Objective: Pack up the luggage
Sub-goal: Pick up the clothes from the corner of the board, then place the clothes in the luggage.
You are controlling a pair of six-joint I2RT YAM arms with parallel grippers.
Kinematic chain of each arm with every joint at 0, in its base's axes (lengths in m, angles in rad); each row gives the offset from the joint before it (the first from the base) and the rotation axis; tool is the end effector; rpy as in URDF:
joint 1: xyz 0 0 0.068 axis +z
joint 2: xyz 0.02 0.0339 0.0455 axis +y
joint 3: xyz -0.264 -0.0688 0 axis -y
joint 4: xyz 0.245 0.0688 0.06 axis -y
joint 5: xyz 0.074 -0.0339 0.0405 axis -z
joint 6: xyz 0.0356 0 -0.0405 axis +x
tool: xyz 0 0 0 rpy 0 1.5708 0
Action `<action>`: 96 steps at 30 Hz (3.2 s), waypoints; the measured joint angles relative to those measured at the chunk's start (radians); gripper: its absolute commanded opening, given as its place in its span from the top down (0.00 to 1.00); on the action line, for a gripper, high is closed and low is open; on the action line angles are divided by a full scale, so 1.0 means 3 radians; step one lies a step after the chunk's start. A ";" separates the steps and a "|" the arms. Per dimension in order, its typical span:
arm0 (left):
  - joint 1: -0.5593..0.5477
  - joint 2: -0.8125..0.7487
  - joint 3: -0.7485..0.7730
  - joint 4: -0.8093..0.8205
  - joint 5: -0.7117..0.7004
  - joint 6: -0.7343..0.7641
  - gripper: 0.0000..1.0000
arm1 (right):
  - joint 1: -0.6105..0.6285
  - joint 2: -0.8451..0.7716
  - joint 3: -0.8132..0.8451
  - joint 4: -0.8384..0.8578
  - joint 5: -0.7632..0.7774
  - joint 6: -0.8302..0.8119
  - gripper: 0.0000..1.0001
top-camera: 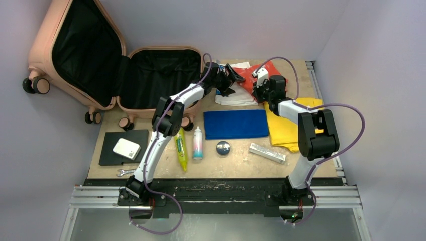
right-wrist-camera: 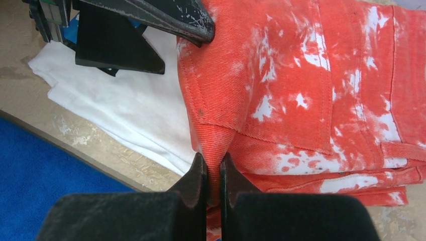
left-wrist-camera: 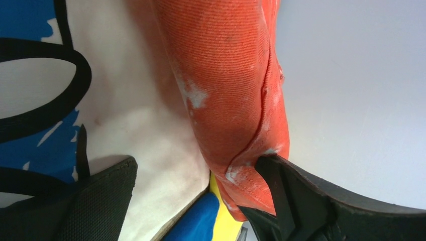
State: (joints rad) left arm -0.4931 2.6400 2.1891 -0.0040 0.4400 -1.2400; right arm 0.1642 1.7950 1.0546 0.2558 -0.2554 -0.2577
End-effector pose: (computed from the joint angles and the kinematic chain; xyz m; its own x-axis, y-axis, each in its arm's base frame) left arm 0.5157 -0.2943 0.1410 -0.8495 -0.5149 -0.1148 -0.1175 0.3967 -0.9104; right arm 0.3892 0.0736 0.1994 -0.3479 -0.3076 -0.8856 -0.4833 0.8683 -0.1117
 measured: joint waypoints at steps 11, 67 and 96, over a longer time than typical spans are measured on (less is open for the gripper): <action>-0.0001 -0.0005 -0.0025 0.0097 0.0158 -0.0118 0.01 | 0.0008 0.0112 -0.0003 0.0038 -0.0092 -0.0008 1.00; -0.0247 -0.0387 0.0270 -0.0118 0.0145 0.1174 1.00 | -0.0498 -0.0889 -0.0008 -0.1074 -0.0352 -0.0590 0.01; 0.1625 -0.1221 0.0056 -0.2833 0.1490 0.2861 1.00 | -0.0498 -0.1369 -0.0233 -0.0823 -0.0314 -0.0558 0.02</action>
State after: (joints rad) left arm -0.0055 2.2738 2.2059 -0.8539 0.8871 -0.3817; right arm 0.0147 1.3842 0.9848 0.0090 -0.3496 -0.4252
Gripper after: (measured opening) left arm 0.184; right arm 0.987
